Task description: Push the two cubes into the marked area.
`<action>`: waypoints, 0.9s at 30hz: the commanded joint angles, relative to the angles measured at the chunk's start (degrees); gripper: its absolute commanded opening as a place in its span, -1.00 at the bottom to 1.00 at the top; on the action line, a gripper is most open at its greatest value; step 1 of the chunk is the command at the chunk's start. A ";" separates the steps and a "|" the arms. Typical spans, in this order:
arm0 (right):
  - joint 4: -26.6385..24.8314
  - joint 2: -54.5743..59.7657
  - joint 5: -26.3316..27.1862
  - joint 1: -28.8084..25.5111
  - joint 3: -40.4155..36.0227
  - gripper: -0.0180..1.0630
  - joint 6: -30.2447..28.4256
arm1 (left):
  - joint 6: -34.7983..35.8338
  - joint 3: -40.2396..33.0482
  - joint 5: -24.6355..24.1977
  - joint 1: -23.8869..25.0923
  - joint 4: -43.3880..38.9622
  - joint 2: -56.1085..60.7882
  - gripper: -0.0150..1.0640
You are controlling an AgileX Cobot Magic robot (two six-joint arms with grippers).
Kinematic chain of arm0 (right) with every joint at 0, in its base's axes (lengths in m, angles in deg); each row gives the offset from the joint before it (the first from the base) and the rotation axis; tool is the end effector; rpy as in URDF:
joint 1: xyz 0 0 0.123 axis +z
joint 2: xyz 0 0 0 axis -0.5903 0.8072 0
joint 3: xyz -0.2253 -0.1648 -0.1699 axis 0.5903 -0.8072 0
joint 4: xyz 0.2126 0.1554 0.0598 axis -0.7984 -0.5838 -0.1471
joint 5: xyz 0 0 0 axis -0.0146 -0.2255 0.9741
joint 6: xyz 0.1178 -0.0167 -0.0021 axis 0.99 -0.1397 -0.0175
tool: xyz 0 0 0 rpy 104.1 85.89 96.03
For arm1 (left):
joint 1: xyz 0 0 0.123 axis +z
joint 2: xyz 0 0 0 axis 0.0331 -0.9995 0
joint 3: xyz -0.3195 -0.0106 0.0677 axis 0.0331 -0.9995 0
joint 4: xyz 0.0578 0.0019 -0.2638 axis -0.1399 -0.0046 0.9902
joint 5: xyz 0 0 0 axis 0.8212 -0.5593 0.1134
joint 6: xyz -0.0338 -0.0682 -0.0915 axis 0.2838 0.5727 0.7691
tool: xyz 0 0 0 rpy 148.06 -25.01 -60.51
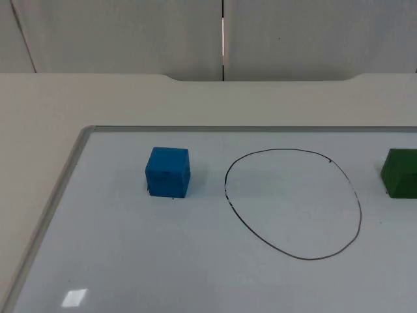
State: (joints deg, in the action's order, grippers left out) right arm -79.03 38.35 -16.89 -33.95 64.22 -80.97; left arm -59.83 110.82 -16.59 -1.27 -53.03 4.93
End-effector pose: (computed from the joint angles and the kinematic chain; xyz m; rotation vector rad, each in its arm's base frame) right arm -0.0080 -0.0022 0.2764 -0.0388 2.0524 0.0035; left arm -0.0056 -0.0021 0.2760 0.0078 2.0385 -0.0046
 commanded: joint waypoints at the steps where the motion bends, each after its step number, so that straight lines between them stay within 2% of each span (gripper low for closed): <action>1: -0.14 -0.24 0.16 -0.34 0.03 0.98 -0.87 | 0.25 0.78 1.04 0.10 0.34 -0.61 0.97; 8: -0.14 -0.24 0.16 -0.34 0.03 0.98 -0.87 | 0.25 2.31 2.65 0.10 0.34 -4.89 0.97; 13: -0.14 -0.24 0.16 -0.34 0.03 0.98 -0.87 | 0.25 2.24 6.21 0.10 0.34 -8.78 0.97; 27: -0.14 -0.24 0.16 -0.34 0.03 0.98 -0.87 | 0.25 2.24 12.16 0.10 3.41 -16.58 0.97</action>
State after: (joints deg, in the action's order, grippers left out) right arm -79.03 38.35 -16.89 -33.95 64.22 -80.97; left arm -59.83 112.79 -5.72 -1.27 -50.68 -11.06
